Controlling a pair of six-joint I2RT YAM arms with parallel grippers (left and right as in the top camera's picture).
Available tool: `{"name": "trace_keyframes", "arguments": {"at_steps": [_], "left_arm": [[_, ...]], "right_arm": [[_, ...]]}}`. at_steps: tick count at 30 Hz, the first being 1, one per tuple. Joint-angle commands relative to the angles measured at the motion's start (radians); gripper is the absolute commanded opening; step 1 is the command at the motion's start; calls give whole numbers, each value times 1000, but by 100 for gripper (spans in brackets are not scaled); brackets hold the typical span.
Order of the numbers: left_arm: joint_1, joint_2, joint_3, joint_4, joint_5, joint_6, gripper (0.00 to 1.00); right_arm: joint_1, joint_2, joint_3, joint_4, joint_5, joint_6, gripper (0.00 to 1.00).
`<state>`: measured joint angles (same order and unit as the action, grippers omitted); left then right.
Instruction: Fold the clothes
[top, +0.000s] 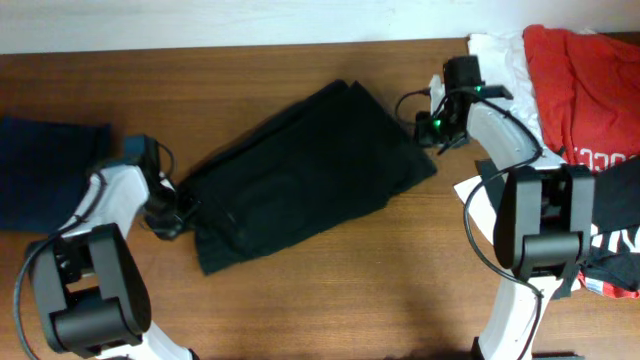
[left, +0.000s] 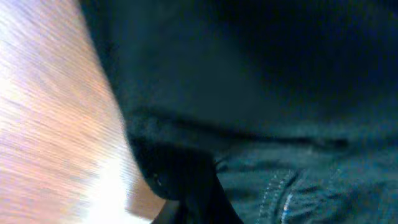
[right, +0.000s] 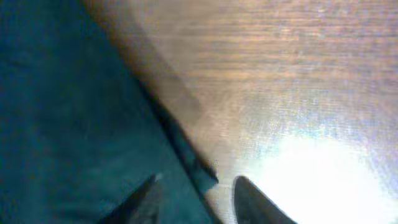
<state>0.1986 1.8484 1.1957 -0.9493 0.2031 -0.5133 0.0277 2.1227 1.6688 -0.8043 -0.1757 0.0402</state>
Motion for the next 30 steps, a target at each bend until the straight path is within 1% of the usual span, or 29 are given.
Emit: {"name": "trace_keyframes", "arguments": {"at_steps": [1,2,4,5,6,10,12,16,21,23,27,28,30], "left_arm": [[16,2,266,-140,-77,127,1],[16,2,334,-188,-77,126,1],[9,2,430,-273,-71,127,1],[-1,2,482,-334,-61,130,1],[-11,2,518,-374,-43,175,1],[-35,2,590,-443,-11,194,1],[-35,2,595,-444,22,194,1],[-35,2,595,-440,41,194,1],[-35,2,595,-439,45,193,0],[-35,1,596,-439,48,194,0],[-34,1,615,-439,48,194,1],[-34,1,618,-440,48,194,1],[-34,1,618,-444,48,194,0]], "right_arm": [[24,-69,115,-66,-154,-72,29],[48,-69,118,-82,-237,-93,19],[100,-66,108,-91,-305,-93,7],[147,-63,102,-92,-314,-93,6],[184,-55,102,-95,-314,-93,6],[332,-3,101,-94,-319,-93,6],[418,44,101,-85,-317,-93,6],[556,158,101,-61,-352,-93,4],[714,236,101,-6,-375,-85,4],[781,240,101,49,-374,-84,4],[848,240,102,105,-360,-58,4],[846,239,105,92,-337,-58,4],[799,216,145,-24,-248,-58,4]]}}
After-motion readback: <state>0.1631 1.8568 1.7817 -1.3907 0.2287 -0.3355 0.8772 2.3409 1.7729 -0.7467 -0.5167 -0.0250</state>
